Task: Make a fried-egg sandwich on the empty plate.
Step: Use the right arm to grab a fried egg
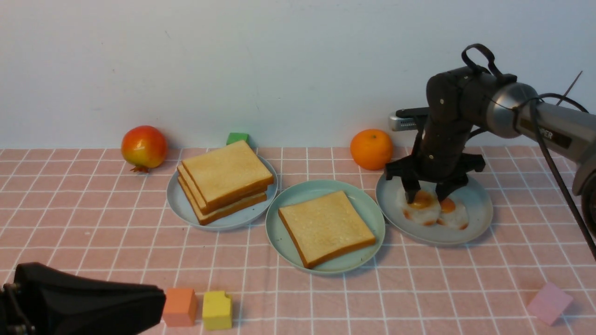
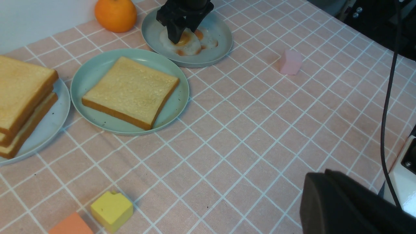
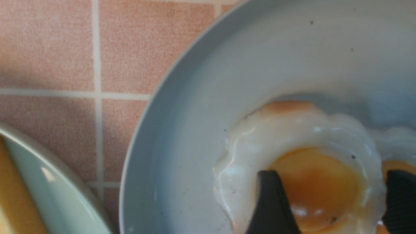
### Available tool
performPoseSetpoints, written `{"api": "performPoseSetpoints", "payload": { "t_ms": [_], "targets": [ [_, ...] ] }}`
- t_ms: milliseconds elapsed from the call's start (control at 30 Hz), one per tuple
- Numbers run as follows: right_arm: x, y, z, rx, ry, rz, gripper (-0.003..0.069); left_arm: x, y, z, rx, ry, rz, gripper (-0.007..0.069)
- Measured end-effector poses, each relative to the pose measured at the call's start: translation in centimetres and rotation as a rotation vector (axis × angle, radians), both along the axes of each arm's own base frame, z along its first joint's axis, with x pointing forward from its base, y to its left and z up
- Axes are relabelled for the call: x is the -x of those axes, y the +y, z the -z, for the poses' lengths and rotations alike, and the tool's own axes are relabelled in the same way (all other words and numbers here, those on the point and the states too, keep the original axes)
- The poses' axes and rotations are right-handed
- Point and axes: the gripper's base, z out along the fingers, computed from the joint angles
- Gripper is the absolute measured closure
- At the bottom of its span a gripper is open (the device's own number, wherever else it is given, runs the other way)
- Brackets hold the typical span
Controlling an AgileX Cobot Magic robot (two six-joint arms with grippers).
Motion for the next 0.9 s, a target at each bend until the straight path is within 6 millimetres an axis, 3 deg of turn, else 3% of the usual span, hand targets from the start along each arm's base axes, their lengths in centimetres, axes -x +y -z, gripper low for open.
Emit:
{"api": "performPoseSetpoints", "payload": {
  "t_ms": [533, 600, 667, 700, 733, 900],
  "targets": [
    [0.3, 0.4, -0.6, 0.039, -0.011, -0.076, 0.0227, 0.0, 0.0, 0.0, -0.014, -0.018, 0.010, 0.0612],
    [0.6, 0.4, -1.3, 0.032, -0.003, -0.082, 0.0313, 0.0, 0.0, 0.0, -0.015, -0.019, 0.010, 0.0612],
    [0.8, 0.4, -1.9, 0.022, 0.000, -0.083, 0.0519, 0.0, 0.0, 0.0, -0.016, -0.020, 0.010, 0.0612],
    [0.9, 0.4, -2.0, 0.020, -0.004, -0.082, 0.0553, 0.0, 0.0, 0.0, -0.016, -0.020, 0.010, 0.0612],
    [1.0, 0.4, -2.7, 0.013, -0.011, -0.082, 0.0645, 0.0, 0.0, 0.0, -0.016, -0.020, 0.010, 0.0612],
    [1.1, 0.1, -3.5, 0.006, -0.019, -0.075, 0.0664, 0.0, 0.0, 0.0, -0.017, -0.022, 0.011, 0.0612]
  ]
}}
